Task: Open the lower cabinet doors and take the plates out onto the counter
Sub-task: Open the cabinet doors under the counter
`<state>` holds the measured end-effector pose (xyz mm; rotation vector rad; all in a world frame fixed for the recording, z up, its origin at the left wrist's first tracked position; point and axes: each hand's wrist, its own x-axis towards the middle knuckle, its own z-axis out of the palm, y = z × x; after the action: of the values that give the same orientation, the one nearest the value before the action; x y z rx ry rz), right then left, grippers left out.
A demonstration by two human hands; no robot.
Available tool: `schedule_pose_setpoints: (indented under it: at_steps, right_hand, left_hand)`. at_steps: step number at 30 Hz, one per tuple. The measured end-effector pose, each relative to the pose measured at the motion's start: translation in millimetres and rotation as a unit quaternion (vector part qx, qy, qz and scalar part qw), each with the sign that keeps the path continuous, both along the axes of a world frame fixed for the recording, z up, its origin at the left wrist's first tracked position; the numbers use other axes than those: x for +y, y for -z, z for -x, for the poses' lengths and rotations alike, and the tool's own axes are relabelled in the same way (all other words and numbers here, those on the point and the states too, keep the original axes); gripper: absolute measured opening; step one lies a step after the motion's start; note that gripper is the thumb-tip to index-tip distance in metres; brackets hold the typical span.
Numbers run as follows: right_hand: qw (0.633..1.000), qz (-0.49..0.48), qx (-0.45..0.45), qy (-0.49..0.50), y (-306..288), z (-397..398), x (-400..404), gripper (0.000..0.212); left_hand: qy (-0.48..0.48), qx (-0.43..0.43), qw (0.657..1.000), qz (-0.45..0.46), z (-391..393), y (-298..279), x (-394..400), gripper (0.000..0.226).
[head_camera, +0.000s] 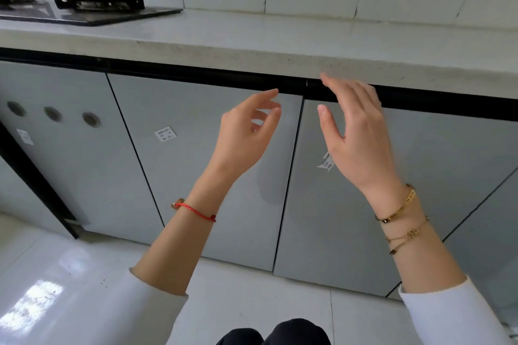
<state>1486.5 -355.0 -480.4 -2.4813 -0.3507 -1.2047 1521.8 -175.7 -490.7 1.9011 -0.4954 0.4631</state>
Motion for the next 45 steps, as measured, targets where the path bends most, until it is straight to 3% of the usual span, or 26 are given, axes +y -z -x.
schedule_pose_setpoints:
  at_steps: [3, 8, 17, 30, 38, 41, 45]
  right_hand:
    - [1.0, 0.01, -0.002, 0.011, -5, -6, -2, 0.042]
    - [1.0, 0.025, 0.001, 0.015, -4, -13, -2, 0.044]
    - [0.999, 0.039, 0.01, 0.007, 9, -22, -5, 0.046]
    - [0.998, 0.063, 0.005, -0.005, 17, -25, -1, 0.046]
    - [0.991, -0.049, -0.023, -0.121, 25, -13, 15, 0.039]
    - [0.988, -0.064, -0.042, -0.136, 26, -7, 20, 0.036]
    - [0.983, -0.071, -0.059, -0.157, 28, 3, 28, 0.033]
  left_hand:
    - [0.042, 0.094, 0.991, 0.081, -10, -7, -15, 0.042]
    - [0.089, 0.209, 0.947, 0.229, -22, -11, -28, 0.053]
    - [0.16, 0.222, 0.902, 0.334, -33, -4, -39, 0.045]
    - [0.132, 0.177, 0.923, 0.314, -12, 5, -28, 0.034]
    - [0.139, 0.149, 0.93, 0.307, 14, 13, -6, 0.03]
    - [0.064, 0.092, 0.946, 0.304, 29, 23, -8, 0.035]
    - [-0.129, -0.066, 0.973, 0.182, 55, 47, -19, 0.047]
